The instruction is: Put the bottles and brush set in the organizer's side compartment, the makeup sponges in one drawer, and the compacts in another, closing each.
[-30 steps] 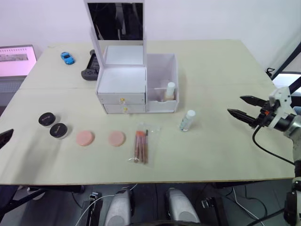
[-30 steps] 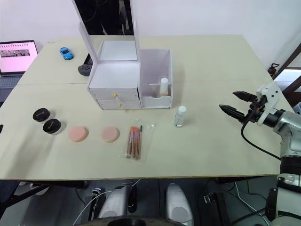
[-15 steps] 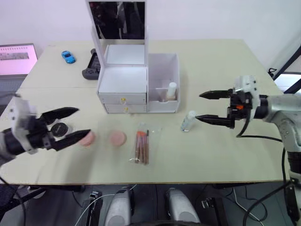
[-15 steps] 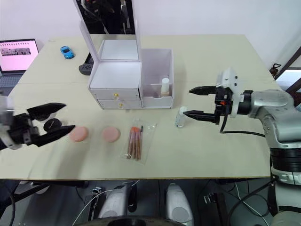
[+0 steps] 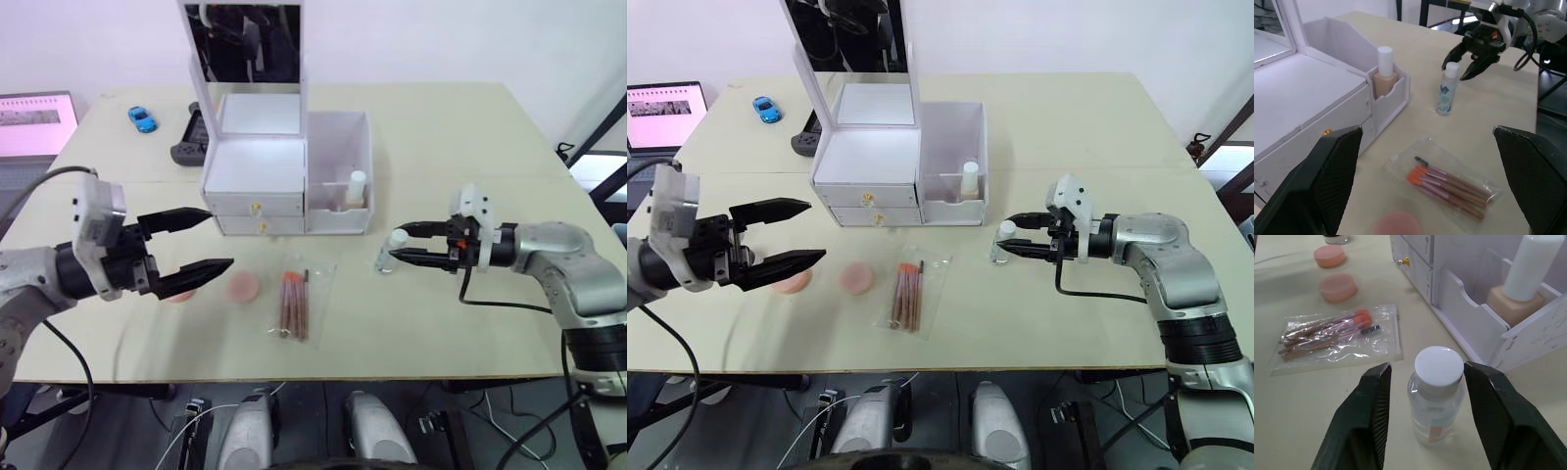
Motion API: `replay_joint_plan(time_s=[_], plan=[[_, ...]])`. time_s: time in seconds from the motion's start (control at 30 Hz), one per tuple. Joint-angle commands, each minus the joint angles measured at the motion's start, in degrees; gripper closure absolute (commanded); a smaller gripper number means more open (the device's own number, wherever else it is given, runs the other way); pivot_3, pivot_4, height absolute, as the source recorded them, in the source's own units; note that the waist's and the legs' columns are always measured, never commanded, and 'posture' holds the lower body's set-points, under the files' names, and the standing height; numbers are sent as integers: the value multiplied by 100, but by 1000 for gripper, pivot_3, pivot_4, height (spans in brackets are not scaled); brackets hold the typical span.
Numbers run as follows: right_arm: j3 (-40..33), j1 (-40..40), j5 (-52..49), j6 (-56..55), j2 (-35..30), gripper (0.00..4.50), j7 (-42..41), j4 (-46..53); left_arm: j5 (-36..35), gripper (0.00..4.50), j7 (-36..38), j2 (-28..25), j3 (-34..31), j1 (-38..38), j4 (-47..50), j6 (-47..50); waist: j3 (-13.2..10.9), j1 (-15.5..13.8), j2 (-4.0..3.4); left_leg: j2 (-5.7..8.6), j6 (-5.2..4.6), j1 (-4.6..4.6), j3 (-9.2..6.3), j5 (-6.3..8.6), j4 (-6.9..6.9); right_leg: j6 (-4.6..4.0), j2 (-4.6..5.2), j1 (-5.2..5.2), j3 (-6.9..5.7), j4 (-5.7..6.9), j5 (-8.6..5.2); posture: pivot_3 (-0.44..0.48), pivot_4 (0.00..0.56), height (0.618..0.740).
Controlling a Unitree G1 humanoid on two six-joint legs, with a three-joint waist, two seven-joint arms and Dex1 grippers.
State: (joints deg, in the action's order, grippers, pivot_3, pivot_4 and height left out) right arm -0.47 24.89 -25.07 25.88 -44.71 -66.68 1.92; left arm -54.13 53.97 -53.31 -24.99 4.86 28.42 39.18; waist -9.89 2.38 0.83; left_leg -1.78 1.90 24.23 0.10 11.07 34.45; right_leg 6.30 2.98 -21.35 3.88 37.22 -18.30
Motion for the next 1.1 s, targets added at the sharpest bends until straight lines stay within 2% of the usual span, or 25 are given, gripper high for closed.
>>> replay_joint_plan(time_s=[0.03,0.2,0.3,0.4,0.8,1.1], plan=[[-127,76,-42,-127,36,1767,-9,-53,-48,0,-30,-89,-152,75,147,-22,0,2,0,-3,0,0,0,0,1,0,-5,0,0,0,0,0,150,737],[-145,82,-53,-158,77,1767,-32,-177,-67,0,-17,-111,-210,146,72,-17,0,-1,0,-7,0,0,-2,0,1,-1,-20,-1,0,6,0,0,150,737],[-173,90,-78,-171,84,2552,-44,-211,-67,0,-26,-105,-217,123,81,-7,0,2,0,-8,0,0,-2,0,1,-1,-22,-2,0,8,0,0,150,737],[-185,78,-85,-202,85,3864,-66,-239,-77,0,-41,-95,-190,172,44,3,0,-1,0,-9,0,0,-2,0,1,-1,-22,-1,0,8,0,0,150,737],[-326,400,-390,30,12,3860,-167,-81,-17,0,-115,11,-150,92,37,-20,0,8,0,-9,0,0,-2,0,3,0,-22,-2,0,9,0,0,150,737],[534,2374,-247,1042,476,3860,-116,-374,591,0,-332,540,-824,-841,-170,-655,-2,25,-1,-19,0,-6,-7,0,-4,-5,-28,-12,3,24,0,0,150,737]])
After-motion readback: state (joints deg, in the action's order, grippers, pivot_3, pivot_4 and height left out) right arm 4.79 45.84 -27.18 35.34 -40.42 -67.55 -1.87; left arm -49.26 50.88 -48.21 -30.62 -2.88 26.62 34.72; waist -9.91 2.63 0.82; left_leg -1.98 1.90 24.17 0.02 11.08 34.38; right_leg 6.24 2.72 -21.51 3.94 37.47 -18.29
